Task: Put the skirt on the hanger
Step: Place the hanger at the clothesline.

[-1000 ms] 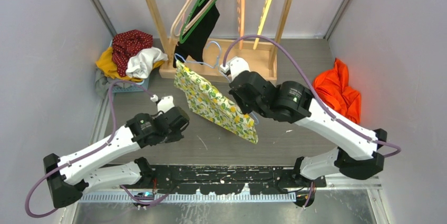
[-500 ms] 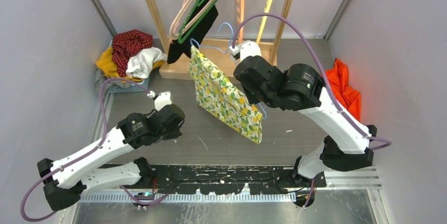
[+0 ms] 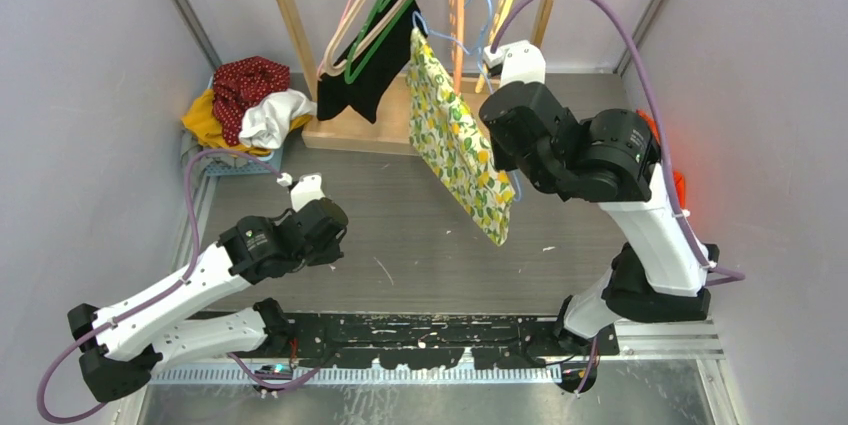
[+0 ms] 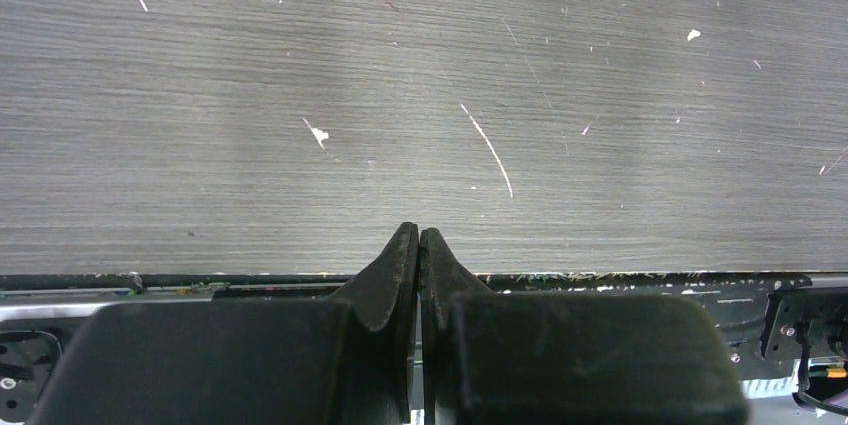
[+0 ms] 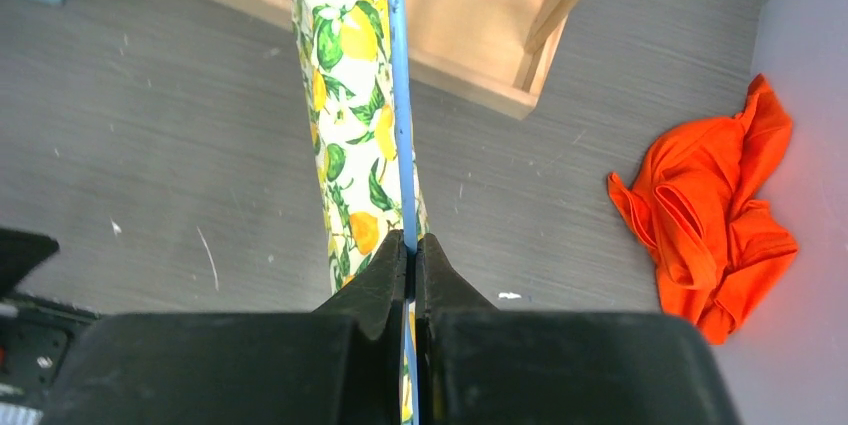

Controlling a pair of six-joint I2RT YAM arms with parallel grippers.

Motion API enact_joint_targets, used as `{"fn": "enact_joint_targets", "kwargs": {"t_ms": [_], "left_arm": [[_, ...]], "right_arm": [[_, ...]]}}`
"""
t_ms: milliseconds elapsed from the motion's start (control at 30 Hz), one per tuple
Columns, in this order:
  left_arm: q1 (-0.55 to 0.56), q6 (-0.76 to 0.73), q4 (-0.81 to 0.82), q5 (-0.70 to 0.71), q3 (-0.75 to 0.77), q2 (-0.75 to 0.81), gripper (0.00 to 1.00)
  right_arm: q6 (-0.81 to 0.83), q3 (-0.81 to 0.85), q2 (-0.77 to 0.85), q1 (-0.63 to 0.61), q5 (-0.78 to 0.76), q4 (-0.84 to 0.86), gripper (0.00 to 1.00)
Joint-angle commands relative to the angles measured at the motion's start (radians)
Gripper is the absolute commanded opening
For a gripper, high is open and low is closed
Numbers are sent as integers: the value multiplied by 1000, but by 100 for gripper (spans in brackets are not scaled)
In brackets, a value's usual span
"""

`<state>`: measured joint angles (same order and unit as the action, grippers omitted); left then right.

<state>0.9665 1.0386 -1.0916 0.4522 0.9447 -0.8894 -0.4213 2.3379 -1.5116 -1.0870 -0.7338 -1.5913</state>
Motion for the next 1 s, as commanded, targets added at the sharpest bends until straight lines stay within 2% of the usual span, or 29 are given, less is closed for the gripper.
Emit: {"fn": "enact_joint_targets", "kwargs": {"t_ms": [0, 100, 267, 367, 567, 800, 967], "left_arm": [[-6, -11, -1, 11, 10, 23, 3], [-6, -12, -21, 16, 19, 38, 3], [-6, -12, -36, 21, 12, 65, 3], [-5, -21, -28, 10, 12, 57, 3], [-5, -37, -28, -7, 28, 41, 2], [-5, -36, -59, -12, 36, 70, 2], [-6, -30, -80, -10, 39, 91, 1]], "right_arm": [[7, 129, -50, 32, -74, 130, 1], [1, 163, -85, 41, -114, 148, 1], [-26, 85, -28, 75, -180, 200, 1], [-17, 22, 11, 109, -147, 282, 1], [0, 185, -110, 144, -102, 302, 1], [-10, 271, -225, 238, 27, 404, 1], [-18, 241, -218, 296, 20, 428, 1]]}}
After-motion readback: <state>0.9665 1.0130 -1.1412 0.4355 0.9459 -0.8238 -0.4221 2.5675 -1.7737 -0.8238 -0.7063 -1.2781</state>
